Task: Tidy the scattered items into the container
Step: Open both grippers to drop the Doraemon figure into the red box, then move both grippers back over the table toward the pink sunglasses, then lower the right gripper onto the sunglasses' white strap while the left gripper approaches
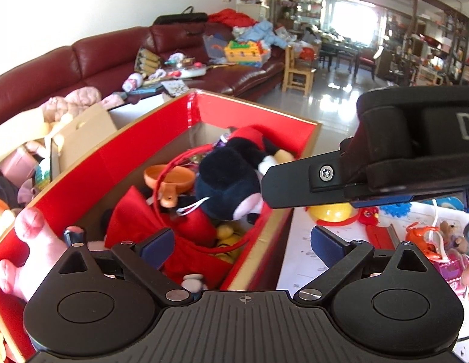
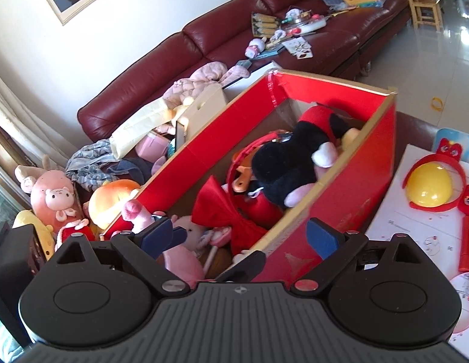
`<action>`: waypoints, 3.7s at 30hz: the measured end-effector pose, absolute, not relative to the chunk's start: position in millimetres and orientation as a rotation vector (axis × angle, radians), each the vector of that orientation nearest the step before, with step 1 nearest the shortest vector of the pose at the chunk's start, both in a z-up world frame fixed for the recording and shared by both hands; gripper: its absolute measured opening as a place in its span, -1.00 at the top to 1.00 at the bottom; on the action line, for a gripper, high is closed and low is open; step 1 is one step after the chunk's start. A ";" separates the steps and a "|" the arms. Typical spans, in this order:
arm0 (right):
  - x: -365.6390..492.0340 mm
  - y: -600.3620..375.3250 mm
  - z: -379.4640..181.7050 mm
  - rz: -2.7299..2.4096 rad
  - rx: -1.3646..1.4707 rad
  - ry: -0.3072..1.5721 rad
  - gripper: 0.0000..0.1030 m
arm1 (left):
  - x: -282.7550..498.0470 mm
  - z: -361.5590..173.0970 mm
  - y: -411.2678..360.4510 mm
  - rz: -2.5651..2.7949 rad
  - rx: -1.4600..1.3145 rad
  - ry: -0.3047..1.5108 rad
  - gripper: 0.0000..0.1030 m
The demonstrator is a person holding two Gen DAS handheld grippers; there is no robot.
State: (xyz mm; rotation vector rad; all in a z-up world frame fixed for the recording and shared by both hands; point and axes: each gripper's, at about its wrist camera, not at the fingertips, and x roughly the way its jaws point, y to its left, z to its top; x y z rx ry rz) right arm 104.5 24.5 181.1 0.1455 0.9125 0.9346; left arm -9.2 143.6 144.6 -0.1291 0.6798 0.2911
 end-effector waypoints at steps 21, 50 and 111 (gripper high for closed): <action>142.3 -148.8 87.5 0.483 0.339 1.061 -0.89 | 30.4 80.2 26.1 0.028 0.096 0.828 -0.98; 138.1 -273.5 -24.8 0.176 0.626 1.229 -0.88 | 126.0 -59.2 -69.8 -0.077 0.133 1.102 -0.92; 93.3 -260.9 -7.7 0.530 0.657 1.215 -0.66 | 50.3 -15.7 -34.3 -0.082 0.176 0.981 -0.91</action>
